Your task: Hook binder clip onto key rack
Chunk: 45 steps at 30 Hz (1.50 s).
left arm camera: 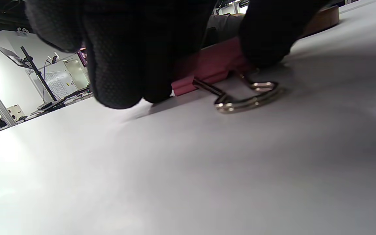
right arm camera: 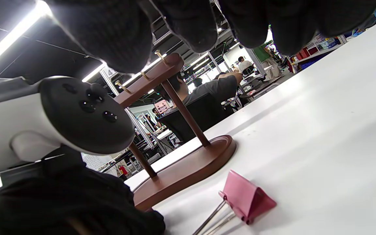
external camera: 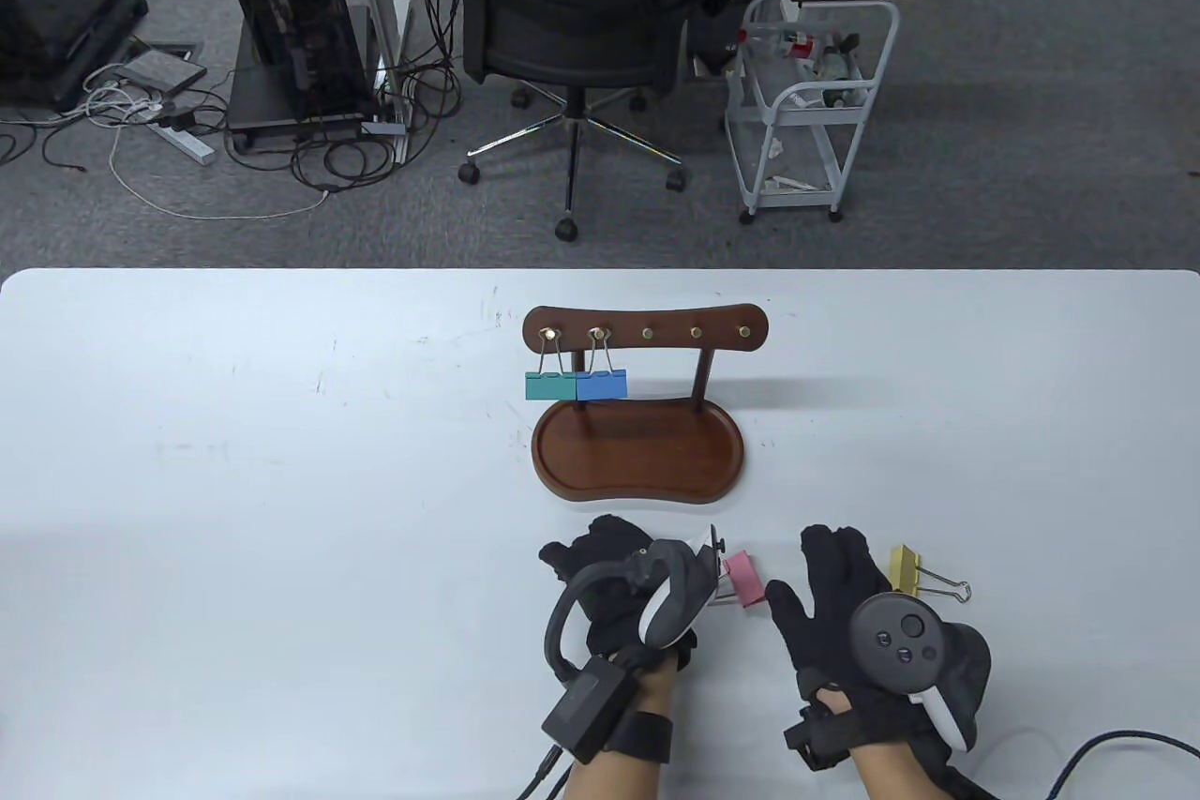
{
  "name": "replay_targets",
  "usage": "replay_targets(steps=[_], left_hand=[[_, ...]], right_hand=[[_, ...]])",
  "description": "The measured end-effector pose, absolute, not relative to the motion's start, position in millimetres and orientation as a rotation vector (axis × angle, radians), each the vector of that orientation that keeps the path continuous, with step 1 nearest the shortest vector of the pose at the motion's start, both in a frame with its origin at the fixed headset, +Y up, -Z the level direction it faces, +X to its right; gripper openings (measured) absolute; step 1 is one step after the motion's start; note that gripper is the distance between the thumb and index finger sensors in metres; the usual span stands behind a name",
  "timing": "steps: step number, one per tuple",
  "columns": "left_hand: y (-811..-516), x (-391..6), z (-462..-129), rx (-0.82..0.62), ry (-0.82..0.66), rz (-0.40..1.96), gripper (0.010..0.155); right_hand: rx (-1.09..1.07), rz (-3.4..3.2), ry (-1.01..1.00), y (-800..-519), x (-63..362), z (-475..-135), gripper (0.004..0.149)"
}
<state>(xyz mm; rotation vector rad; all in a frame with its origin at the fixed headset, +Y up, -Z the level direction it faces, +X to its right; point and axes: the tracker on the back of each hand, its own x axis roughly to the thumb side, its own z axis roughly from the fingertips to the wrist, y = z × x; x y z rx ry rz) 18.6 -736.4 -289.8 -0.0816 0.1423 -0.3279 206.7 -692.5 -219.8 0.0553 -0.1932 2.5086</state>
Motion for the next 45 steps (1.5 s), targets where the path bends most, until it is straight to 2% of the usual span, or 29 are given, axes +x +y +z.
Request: replay_targets(steps=[9,19,25,34,45], left_hand=[[-735,16,-289,-0.100,0.140,-0.276,0.076],[-725,11,-283,-0.091,0.048,-0.240,0.081],[-707,-3,-271,-0.070,-0.089,-0.128,0.083],[-675,-27,-244,0.048,-0.342,-0.055,0.084],[-668,-50,-227,0.040,-0.519,0.053,0.084]], right_hand=[[0.057,2.511,-0.190,-693,207,-220,0.076],[0.060,2.517,-0.173,-694,206,-221,0.076],[0.068,2.514,-0.154,-695,205,-221,0.076],[0.117,2.519,-0.136,-697,201,-222,0.076],[0.243,2.511,-0.118,-699,190,-218,0.075]])
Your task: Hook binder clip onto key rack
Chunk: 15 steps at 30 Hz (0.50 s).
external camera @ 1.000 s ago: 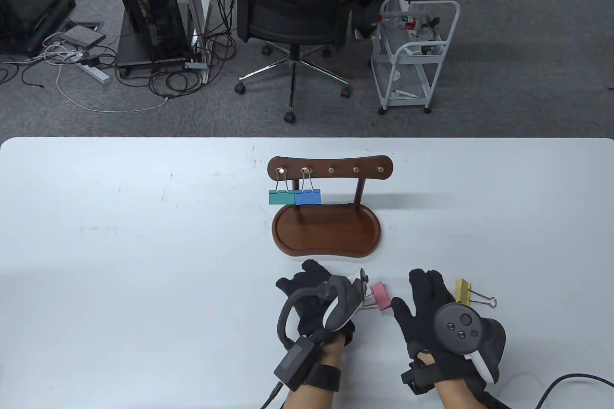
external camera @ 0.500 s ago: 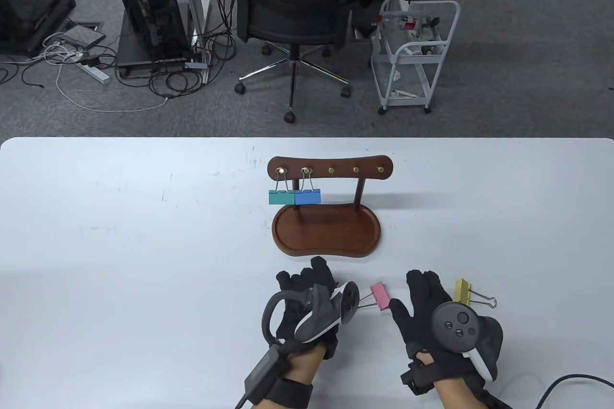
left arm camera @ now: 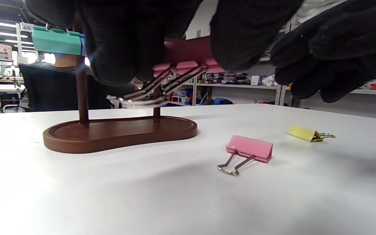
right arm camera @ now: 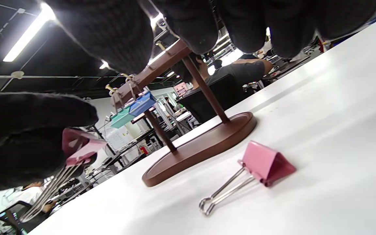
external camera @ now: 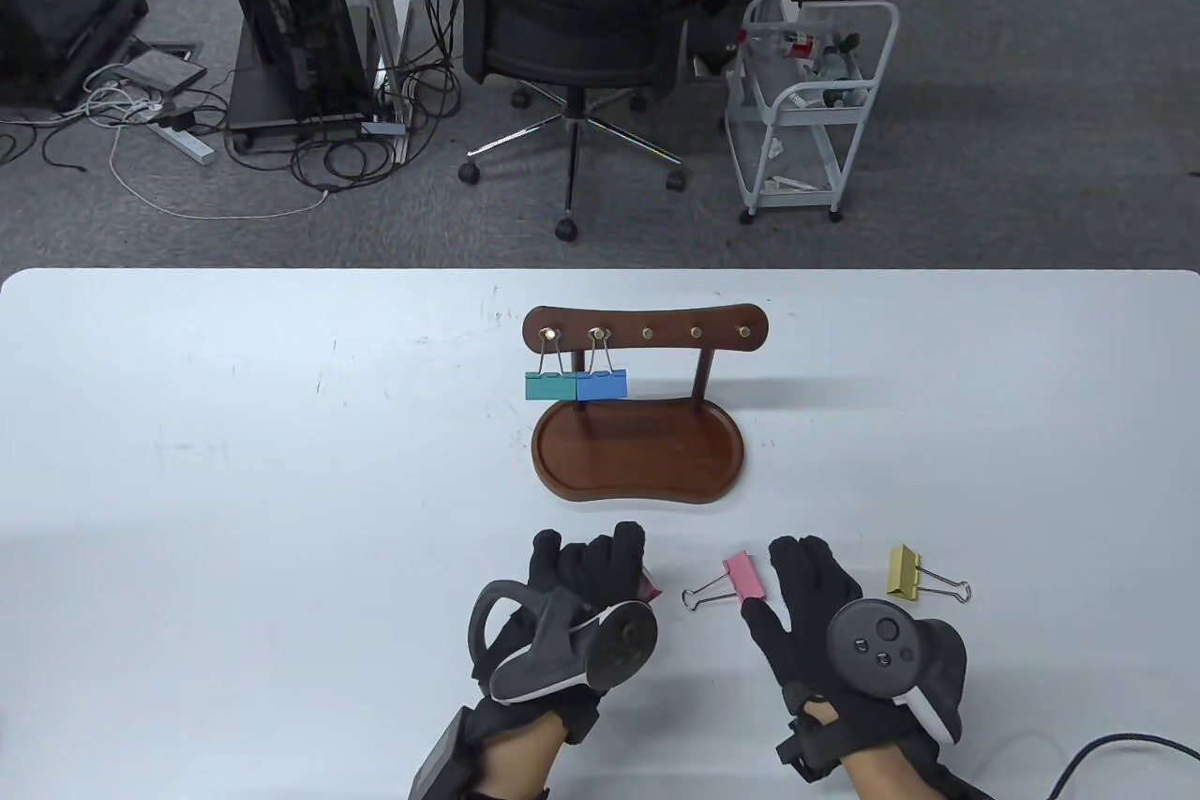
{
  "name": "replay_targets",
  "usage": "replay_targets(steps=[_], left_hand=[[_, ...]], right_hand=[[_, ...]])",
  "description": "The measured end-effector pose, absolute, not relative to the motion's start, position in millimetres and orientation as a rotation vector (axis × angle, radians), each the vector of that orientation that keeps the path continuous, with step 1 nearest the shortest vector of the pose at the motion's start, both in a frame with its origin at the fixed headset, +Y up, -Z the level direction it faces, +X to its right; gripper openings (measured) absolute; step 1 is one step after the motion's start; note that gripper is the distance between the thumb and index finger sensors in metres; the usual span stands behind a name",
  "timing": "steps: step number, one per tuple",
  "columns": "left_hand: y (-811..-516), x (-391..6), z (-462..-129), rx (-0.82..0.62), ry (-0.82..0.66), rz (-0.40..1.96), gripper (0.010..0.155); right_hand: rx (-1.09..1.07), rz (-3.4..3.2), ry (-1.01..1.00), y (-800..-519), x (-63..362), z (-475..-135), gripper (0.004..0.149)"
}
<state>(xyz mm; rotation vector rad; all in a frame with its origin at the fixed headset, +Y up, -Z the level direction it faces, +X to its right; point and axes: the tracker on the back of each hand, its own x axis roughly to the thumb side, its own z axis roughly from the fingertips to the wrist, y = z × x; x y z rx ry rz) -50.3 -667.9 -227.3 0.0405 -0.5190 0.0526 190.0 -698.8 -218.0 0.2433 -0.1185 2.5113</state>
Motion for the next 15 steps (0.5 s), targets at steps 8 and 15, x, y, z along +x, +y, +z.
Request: replay_targets(steps=[8,15], left_hand=[[-665,-51,-214,0.084,-0.550,0.050,0.085],[-666,-51,-212,0.100,-0.562,0.090,0.085]], right_hand=[[0.371,2.478,-0.150,-695,180,-213,0.074],[0.457,2.440,-0.142,-696,178,-215,0.074]])
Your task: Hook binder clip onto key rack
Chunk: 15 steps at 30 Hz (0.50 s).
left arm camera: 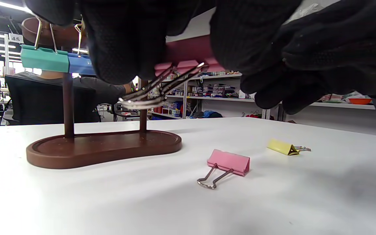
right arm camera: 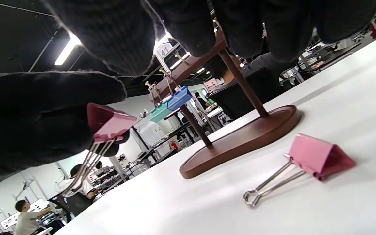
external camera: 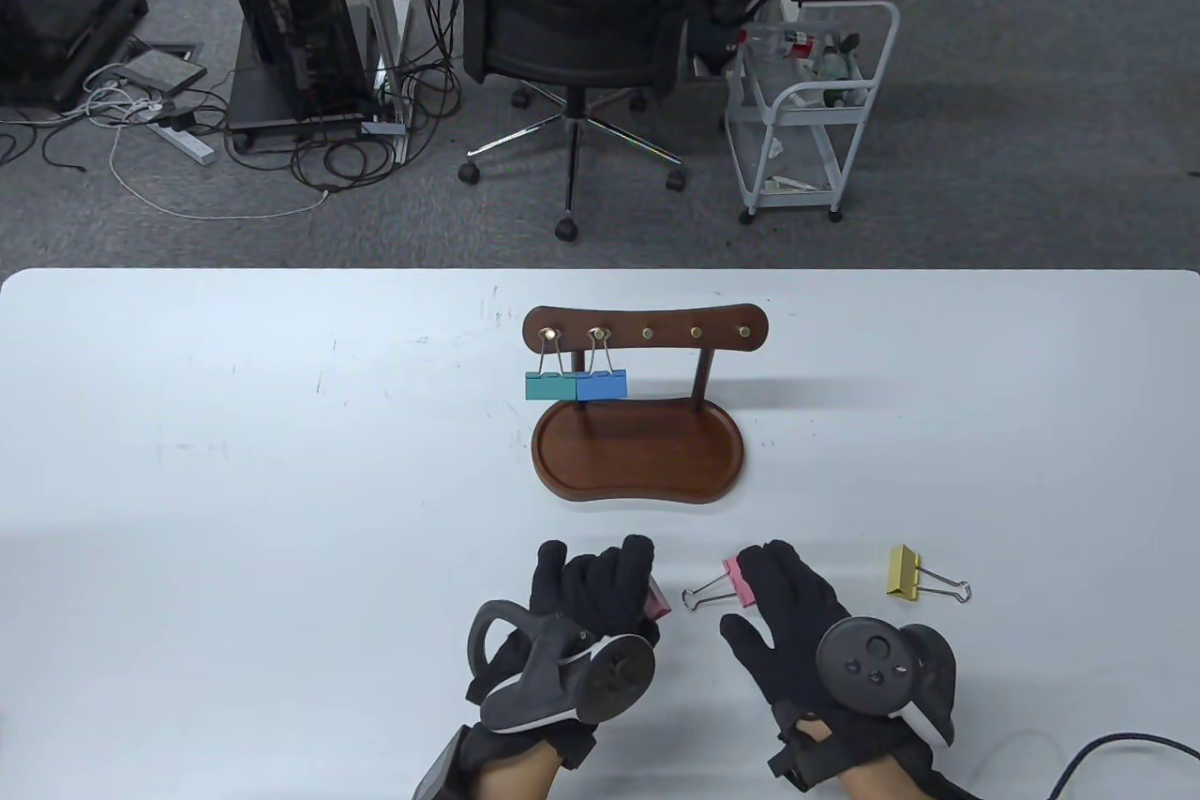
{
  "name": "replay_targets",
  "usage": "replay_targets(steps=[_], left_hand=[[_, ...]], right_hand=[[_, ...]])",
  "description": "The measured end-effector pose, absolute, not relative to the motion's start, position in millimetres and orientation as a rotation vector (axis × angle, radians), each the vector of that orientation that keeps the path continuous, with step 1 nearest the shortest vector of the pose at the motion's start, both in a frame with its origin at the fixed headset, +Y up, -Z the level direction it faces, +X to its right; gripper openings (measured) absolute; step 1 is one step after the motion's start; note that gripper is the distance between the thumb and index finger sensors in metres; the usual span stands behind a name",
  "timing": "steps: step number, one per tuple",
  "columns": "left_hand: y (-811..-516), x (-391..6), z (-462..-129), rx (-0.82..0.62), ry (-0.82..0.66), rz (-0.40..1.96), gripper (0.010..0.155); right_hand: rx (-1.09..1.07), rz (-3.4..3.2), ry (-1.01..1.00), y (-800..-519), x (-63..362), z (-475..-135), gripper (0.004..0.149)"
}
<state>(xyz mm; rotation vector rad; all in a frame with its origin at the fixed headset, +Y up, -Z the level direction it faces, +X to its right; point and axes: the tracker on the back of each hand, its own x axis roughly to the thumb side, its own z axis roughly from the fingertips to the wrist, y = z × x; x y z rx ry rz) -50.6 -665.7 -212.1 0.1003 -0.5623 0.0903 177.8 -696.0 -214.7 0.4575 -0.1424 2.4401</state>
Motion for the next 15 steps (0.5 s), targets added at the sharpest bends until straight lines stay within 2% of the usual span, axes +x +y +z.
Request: replay_targets(steps=[15], left_hand=[[-668,-45,-207,0.112,-0.664,0.150,0.089]], right_hand=[[0.844,2.235,-0.129,-696,165,-214,0.070]])
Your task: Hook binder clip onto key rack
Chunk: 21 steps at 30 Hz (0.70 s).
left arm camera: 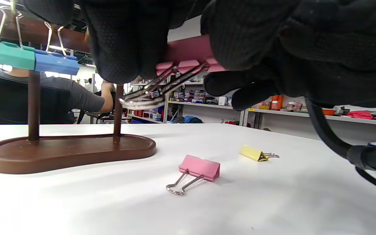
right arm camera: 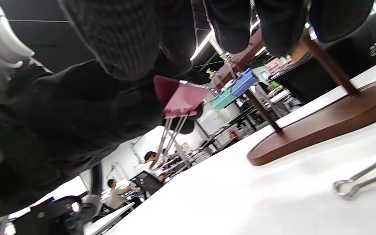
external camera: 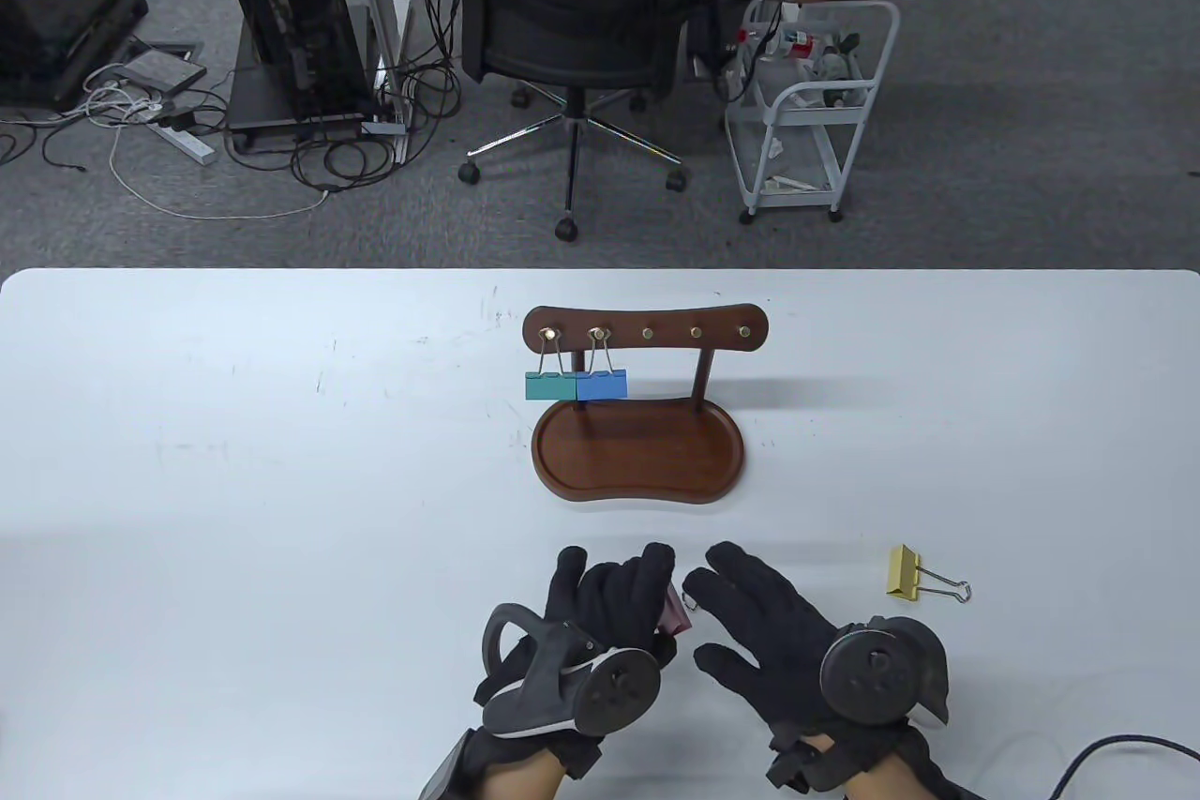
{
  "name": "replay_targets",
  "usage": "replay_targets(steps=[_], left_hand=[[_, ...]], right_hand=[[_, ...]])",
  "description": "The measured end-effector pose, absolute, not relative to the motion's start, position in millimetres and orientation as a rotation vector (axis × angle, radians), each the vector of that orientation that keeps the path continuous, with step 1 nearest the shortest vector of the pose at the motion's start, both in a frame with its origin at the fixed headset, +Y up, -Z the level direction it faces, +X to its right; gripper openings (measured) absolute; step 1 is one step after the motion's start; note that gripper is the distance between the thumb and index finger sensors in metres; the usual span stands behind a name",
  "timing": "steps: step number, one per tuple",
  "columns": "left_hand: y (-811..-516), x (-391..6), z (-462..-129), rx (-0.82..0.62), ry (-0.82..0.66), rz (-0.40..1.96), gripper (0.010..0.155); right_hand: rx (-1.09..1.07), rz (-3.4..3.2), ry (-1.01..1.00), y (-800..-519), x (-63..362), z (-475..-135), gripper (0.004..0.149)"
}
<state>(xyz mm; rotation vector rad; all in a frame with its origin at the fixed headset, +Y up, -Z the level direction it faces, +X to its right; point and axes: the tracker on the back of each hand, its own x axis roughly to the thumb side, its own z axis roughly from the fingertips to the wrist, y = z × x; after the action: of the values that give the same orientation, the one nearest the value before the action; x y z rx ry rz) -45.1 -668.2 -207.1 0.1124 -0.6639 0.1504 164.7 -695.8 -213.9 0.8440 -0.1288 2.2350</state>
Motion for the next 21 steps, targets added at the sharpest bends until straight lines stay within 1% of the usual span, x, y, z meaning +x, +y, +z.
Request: replay_targets(steps=[5,13,18,21], left_hand=[[-667.4,-40.8,-202.9,0.117,-0.708,0.175,0.091],[-668.4,-38.4,-201.6,0.110,-0.751,0.200,0.093],[-667.9,-38.1,-199.7,0.107,-0.773,0.214,0.093],[-667.8,-37.3,-199.4,0.106,-0.778,0.207,0.093]], right_hand=[[0.907,2.184,-0.105,-696.6,163.0,-213.9,0.068],[0.927,2.164,-0.094,-696.9,163.9,-214.3,0.066],[0.929,2.152,-0.130,-696.1,164.6,-214.3,0.061],[0.931,2.151,-0.132,-696.2,164.6,-214.2,0.061]])
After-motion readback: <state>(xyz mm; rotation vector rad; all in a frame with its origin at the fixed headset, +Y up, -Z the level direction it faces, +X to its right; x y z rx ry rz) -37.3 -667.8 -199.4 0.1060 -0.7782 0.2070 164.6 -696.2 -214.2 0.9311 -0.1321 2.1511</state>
